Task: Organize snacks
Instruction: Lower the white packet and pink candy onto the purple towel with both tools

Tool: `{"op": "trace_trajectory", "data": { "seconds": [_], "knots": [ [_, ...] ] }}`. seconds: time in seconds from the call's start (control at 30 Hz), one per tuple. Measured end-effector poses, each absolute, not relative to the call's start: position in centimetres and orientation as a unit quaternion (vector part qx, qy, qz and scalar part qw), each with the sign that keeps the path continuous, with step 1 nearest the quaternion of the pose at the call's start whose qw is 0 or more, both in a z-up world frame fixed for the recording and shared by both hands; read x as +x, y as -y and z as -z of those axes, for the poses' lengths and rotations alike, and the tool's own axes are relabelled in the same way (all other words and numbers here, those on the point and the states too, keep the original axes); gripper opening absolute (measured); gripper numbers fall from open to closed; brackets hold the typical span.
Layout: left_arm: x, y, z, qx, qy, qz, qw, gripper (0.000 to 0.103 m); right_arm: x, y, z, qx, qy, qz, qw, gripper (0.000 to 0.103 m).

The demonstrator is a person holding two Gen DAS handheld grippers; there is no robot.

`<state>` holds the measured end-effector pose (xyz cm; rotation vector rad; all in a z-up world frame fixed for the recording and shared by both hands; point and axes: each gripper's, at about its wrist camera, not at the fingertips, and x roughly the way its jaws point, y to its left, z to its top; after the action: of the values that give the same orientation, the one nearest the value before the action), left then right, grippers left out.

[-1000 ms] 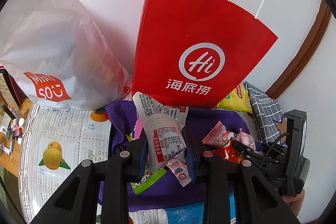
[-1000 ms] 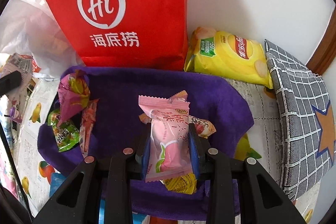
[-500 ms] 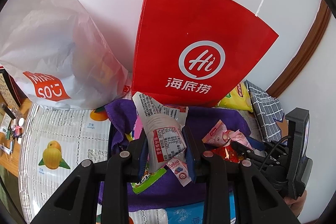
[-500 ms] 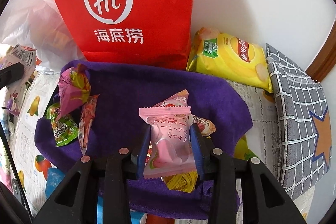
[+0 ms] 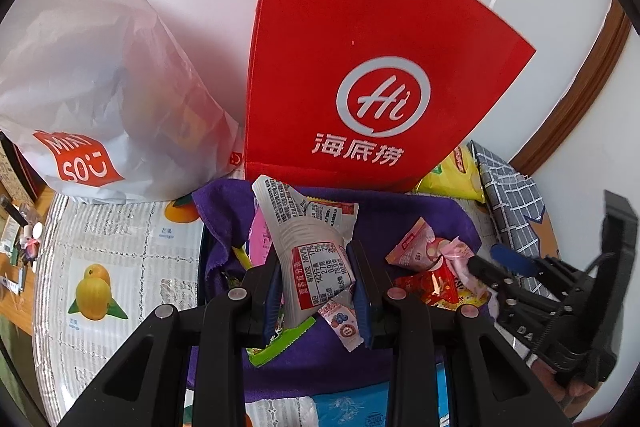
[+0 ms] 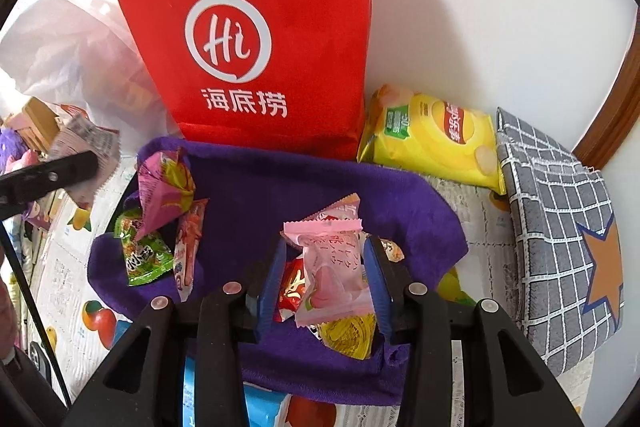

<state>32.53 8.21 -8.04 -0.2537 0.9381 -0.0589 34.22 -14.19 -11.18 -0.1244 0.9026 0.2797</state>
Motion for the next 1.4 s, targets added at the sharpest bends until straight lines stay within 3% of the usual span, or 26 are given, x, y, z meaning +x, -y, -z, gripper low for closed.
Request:
{"op": "trace_trajectory", "data": {
  "seconds": [0.73,1.4],
  "knots": [
    [34.4,-5.6,12.2,-0.067,-0.524,0.008,0.849,0.03,33.5,15.6,9.4,-0.048,-0.416,-0.129,0.899,0.043],
    [33.6,-5.8,10.6,-0.079,-0.502,0.029,0.861,0.032,32.9,14.4,9.3,-0.066,-0.412,-0.137,0.898,0.043]
  ]
}}
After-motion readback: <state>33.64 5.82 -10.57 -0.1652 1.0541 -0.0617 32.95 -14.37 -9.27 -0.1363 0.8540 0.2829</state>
